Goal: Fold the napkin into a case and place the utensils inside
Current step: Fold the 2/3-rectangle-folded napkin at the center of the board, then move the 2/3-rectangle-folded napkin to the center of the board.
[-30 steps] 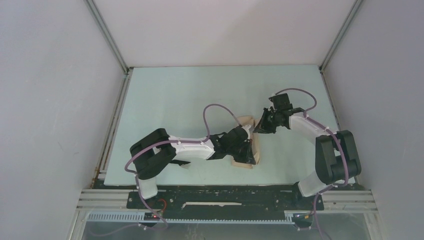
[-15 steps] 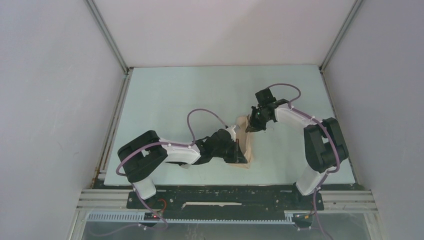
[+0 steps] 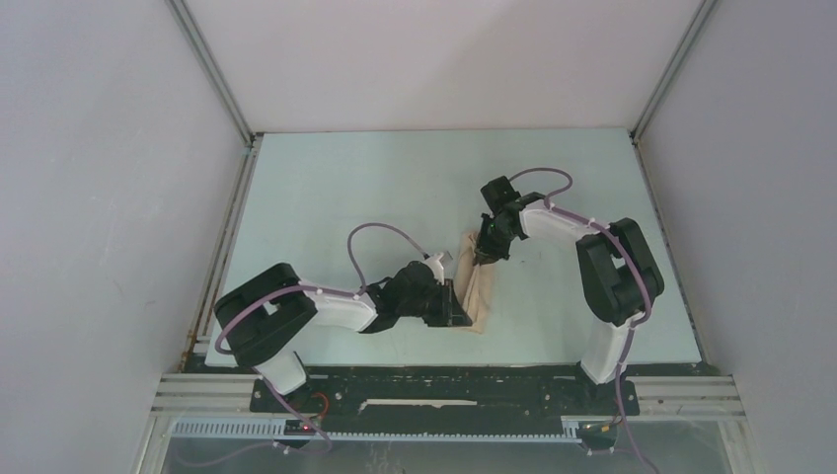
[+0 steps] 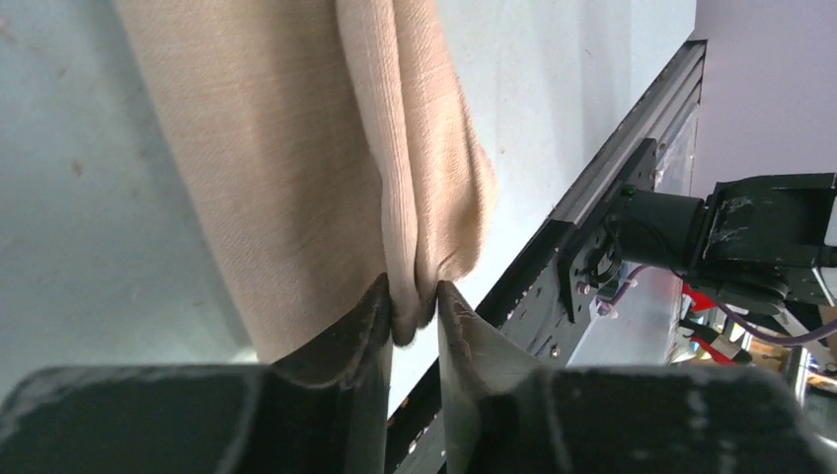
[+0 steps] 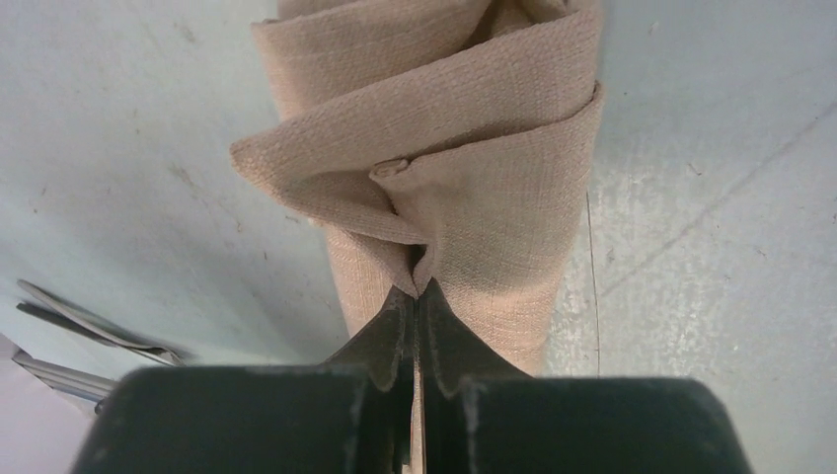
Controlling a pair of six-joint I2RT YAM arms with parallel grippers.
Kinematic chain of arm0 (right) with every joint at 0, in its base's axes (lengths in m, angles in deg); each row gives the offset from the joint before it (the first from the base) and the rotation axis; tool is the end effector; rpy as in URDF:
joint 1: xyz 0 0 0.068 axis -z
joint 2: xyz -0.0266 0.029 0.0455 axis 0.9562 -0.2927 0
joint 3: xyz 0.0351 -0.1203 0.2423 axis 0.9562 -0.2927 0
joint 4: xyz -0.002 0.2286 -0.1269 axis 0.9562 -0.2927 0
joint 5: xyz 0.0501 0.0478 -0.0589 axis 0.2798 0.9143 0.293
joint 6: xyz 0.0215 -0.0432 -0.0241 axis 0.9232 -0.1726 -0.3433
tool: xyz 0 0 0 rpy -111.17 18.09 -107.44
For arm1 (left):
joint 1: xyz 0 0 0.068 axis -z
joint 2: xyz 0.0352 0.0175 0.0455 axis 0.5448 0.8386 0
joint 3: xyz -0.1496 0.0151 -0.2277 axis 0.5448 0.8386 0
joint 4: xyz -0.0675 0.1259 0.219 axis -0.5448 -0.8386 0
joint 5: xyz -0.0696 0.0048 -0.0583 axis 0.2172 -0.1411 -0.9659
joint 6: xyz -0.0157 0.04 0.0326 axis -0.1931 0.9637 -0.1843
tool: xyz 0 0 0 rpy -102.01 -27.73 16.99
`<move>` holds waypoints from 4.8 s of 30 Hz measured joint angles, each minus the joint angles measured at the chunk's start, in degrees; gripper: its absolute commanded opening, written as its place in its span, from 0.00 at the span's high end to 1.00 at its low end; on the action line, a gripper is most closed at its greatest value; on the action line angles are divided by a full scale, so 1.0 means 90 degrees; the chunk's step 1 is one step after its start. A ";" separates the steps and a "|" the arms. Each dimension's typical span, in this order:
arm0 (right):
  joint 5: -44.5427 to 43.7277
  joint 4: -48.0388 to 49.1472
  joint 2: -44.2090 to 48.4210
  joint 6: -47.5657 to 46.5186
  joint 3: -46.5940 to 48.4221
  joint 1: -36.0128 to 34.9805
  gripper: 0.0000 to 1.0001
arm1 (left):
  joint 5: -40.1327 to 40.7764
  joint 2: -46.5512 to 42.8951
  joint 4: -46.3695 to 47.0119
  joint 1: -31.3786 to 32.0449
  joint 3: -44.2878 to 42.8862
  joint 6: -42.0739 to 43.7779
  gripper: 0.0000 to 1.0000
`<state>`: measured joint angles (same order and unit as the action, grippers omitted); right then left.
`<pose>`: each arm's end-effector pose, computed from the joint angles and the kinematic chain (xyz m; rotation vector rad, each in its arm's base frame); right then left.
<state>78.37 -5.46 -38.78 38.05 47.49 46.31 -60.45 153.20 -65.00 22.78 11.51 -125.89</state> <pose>0.3213 0.1680 0.1732 0.2728 2.8817 0.4814 0.1629 -0.2570 0.1371 0.2319 2.4928 -1.2675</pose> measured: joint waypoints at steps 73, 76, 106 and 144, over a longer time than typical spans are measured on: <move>-0.0112 0.0117 -0.0121 0.0682 0.0024 -0.0214 1.00 | -0.0262 0.1183 -0.3959 -0.0821 -0.3172 0.1115 0.63; -0.0102 0.0119 -0.0121 0.0682 0.0024 -0.0214 1.00 | -0.0221 0.1197 -0.3988 -0.0821 -0.3172 0.1178 0.90; 0.1462 0.1001 -0.0447 0.0928 0.0024 -0.0041 0.90 | -0.0291 0.0590 -0.2494 -0.1457 -0.1484 0.1277 0.98; 0.1863 0.1676 -0.0527 0.0646 0.0056 0.0335 0.32 | 0.0772 -0.0284 -0.3633 -0.1481 -0.1054 0.1324 0.65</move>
<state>95.13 9.62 -43.52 43.86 48.00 49.32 -53.50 150.64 -97.70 9.45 2.03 -113.98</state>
